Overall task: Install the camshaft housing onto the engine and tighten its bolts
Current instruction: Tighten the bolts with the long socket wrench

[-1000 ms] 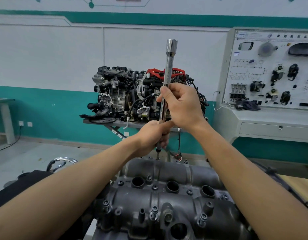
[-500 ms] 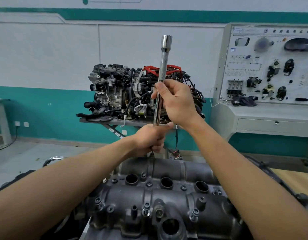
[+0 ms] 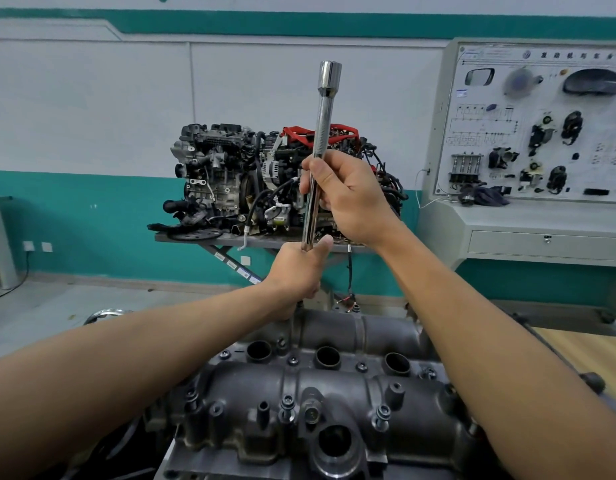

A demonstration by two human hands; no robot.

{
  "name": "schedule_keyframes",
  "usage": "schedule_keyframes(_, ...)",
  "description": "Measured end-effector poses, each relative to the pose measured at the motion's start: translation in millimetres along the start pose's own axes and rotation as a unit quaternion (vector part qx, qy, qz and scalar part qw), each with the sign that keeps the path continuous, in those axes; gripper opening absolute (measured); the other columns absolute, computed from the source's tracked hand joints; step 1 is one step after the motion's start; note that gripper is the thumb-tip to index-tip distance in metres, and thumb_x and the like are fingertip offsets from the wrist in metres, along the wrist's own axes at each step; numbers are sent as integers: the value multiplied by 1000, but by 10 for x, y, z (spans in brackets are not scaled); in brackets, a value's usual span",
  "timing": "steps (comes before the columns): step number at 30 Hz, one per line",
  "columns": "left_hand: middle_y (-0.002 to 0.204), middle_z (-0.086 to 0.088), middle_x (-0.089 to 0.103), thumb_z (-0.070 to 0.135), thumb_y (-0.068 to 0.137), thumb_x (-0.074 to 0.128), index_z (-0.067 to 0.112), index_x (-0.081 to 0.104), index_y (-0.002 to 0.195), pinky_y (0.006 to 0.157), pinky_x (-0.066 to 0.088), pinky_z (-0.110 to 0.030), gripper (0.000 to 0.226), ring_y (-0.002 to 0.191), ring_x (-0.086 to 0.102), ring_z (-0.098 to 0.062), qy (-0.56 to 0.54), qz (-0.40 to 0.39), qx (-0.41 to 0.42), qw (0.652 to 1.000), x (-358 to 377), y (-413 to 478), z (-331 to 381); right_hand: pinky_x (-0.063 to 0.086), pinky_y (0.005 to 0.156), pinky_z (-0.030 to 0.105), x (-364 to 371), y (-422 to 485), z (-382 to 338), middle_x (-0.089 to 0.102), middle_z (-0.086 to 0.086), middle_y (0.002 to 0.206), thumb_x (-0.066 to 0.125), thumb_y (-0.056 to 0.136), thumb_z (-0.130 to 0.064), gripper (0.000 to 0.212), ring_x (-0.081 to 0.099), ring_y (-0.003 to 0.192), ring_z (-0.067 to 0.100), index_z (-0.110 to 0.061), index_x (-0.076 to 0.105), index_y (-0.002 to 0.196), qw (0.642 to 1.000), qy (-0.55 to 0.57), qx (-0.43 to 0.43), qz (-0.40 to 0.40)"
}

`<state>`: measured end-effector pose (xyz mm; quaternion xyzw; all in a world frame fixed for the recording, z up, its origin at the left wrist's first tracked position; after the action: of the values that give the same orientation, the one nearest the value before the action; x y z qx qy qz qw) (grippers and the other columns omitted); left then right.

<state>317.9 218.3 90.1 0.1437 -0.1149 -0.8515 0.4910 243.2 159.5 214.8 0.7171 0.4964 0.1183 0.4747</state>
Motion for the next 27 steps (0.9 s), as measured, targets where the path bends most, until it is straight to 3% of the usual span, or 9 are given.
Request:
schedule_keyframes(3,45,3,32,50,97,54,22,31,57,53,31,-33,54,41,29,-16,7,21,3,1000,-13,0,14,40,59,28,-9,1,-5,66,2,80,46,101,-30,26,48,63,23,-14,64,93,1000,-3,1,-3)
schedule_keyframes(5,46,4,32,50,96,55,22,32,56,55,30,-35,54,42,29,-17,1,25,4,1000,-7,-16,-4,42,63,23,4,-8,-6,64,0,78,44,104,-26,22,51,64,13,-15,61,95,1000,6,2,-2)
schedule_keyframes(8,46,3,37,40,89,60,22,40,54,49,30,-28,44,41,32,-14,-11,-30,-1,999,7,-6,41,45,71,31,164,-39,37,56,-1,70,37,108,-27,28,52,69,17,-15,54,91,989,134,65,15)
schedule_keyframes(11,50,-2,53,16,78,57,20,54,44,41,34,-22,34,47,41,-15,2,-110,22,994,-47,41,186,37,53,28,380,-86,47,38,-2,58,29,107,-47,45,40,53,17,-16,45,79,939,312,146,25)
schedule_keyframes(13,53,-4,59,11,78,59,20,58,44,46,38,-24,35,51,50,-16,-10,-176,20,984,-49,60,214,27,44,24,414,-80,44,32,-4,54,25,102,-61,56,28,47,13,-19,42,70,935,315,160,30)
schedule_keyframes(16,53,-10,57,16,83,62,16,52,50,62,49,-31,34,56,56,-24,-16,-262,4,965,32,24,168,17,41,21,423,-54,36,24,-4,52,23,95,-73,63,17,44,13,-22,32,60,937,297,182,36)
schedule_keyframes(19,51,-9,51,21,86,59,19,49,47,66,46,-35,39,55,54,-26,-20,-268,-6,963,27,31,135,12,43,23,452,-19,33,21,-5,49,23,93,-76,63,14,43,14,-23,25,59,942,275,190,39)
schedule_keyframes(22,48,-4,42,20,87,56,22,48,47,58,43,-30,41,50,47,-22,-29,-257,-1,966,15,-1,158,13,44,23,476,0,34,22,-5,47,21,92,-77,64,14,43,14,-23,24,58,944,268,191,22)
schedule_keyframes(27,49,2,36,10,102,46,17,40,63,52,34,-26,40,48,35,-14,-31,-212,3,977,13,-59,189,13,44,21,504,-3,52,19,-6,47,18,91,-79,65,12,42,13,-23,23,58,935,288,206,-15)
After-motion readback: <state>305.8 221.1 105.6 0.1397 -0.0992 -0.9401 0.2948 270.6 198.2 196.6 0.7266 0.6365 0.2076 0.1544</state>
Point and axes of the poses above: each hand's wrist, its own y-axis towards the middle knuckle, its own x-axis out of the palm, z = x × y, the point moved 7 cm from there along y, towards the middle knuckle
